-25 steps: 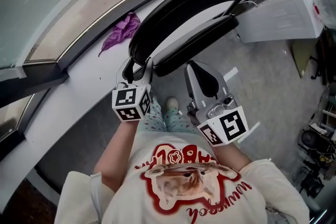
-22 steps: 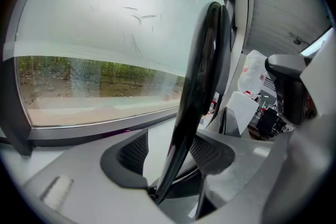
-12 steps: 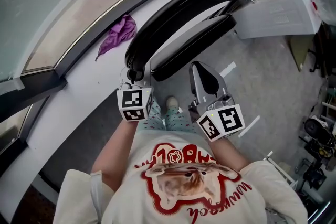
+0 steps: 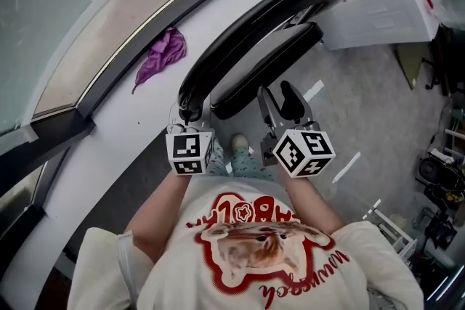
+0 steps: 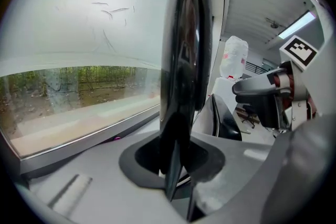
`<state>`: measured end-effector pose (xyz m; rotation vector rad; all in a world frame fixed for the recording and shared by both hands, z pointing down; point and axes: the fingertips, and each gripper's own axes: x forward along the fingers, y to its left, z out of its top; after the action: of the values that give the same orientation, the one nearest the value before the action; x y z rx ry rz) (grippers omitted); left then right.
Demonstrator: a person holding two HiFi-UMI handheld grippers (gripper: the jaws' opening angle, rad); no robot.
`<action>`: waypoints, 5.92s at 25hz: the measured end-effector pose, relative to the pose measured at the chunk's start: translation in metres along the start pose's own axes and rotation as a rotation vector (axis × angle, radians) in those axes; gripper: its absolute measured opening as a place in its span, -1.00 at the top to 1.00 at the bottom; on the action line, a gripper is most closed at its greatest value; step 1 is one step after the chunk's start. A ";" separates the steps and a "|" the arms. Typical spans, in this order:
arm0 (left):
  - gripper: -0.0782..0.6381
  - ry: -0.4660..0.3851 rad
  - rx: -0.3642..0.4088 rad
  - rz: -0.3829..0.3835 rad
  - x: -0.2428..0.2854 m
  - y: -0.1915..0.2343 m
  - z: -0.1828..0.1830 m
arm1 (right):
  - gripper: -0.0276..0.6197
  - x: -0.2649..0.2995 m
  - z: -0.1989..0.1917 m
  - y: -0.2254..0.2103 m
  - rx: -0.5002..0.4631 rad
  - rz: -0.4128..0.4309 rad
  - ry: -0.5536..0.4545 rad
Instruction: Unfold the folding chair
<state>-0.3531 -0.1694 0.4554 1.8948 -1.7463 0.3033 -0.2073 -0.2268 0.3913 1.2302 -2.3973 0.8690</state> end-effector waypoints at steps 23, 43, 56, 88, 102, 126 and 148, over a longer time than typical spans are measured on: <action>0.61 0.024 0.043 -0.142 0.004 -0.008 -0.001 | -0.08 0.069 -0.038 -0.011 0.292 -0.160 0.122; 0.61 0.027 0.027 -0.150 0.003 -0.011 0.000 | 0.19 0.061 -0.041 -0.012 0.434 -0.086 0.065; 0.64 0.069 0.029 -0.054 0.007 -0.014 -0.015 | 0.20 0.008 -0.075 -0.050 0.528 -0.002 0.053; 0.69 -0.024 -0.190 0.225 0.029 -0.004 -0.089 | 0.21 -0.091 -0.258 -0.197 0.838 0.292 0.066; 0.70 -0.054 -0.186 0.235 0.029 -0.018 -0.113 | 0.10 -0.102 -0.307 -0.235 0.857 0.216 0.110; 0.77 -0.103 -0.076 0.211 0.044 -0.062 -0.181 | 0.09 -0.114 -0.408 -0.300 0.940 0.399 0.057; 0.48 -0.088 -0.011 0.356 0.038 -0.088 -0.239 | 0.09 -0.117 -0.432 -0.310 0.940 0.491 0.010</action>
<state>-0.2162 -0.0745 0.6521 1.6029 -2.1394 0.3435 0.1124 -0.0157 0.7787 0.8295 -2.3456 2.3088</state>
